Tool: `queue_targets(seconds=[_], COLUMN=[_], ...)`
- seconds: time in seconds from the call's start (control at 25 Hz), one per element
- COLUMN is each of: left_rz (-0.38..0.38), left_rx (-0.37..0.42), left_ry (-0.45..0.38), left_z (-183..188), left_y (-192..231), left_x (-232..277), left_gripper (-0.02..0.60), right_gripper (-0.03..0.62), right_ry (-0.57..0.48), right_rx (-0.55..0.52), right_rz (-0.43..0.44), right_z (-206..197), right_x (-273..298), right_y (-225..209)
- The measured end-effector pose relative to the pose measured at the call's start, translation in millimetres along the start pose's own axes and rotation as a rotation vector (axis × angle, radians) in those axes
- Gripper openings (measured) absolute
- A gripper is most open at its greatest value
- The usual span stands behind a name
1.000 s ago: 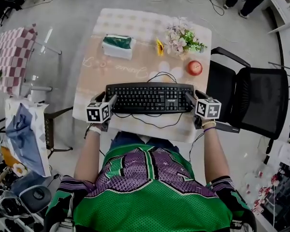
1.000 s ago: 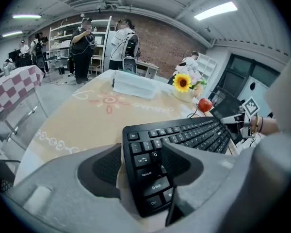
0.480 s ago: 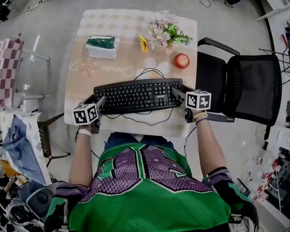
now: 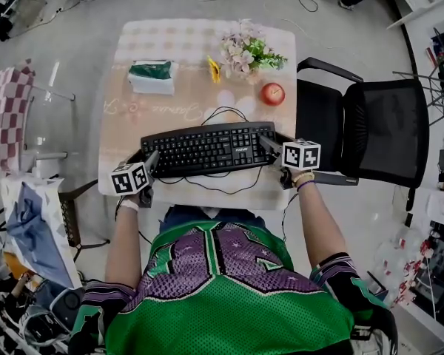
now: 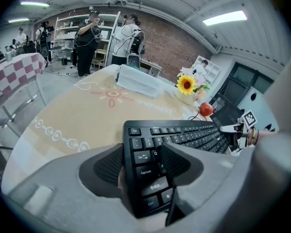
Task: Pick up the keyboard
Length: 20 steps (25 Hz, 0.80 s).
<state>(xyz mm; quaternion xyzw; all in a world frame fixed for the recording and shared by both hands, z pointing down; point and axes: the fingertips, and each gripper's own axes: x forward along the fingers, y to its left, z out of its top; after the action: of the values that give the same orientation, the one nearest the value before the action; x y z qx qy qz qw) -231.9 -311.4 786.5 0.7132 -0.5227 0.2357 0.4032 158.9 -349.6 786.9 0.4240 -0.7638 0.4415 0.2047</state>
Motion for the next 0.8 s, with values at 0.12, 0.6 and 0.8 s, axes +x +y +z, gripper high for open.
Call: queue_targets(seconds=[0.12, 0.6, 0.8], left_rz=[-0.006, -0.020, -0.033], left_rx=[-0.009, -0.042, -0.047], left_ry=[-0.003, -0.042, -0.055], left_z=[1, 1, 0], left_y=[0, 2, 1], left_x=[-1, -3, -3], left_gripper=[0.252, 0.247, 0.247], right_gripper=[0.239, 0.223, 0.212], right_ry=[-0.033, -0.213, -0.205], right_rx=[0.034, 0.411, 0.512], right_rz=[0.017, 0.242, 0.269], right_z=[4, 31, 27], right_x=[-7, -34, -36], right_y=[5, 11, 8])
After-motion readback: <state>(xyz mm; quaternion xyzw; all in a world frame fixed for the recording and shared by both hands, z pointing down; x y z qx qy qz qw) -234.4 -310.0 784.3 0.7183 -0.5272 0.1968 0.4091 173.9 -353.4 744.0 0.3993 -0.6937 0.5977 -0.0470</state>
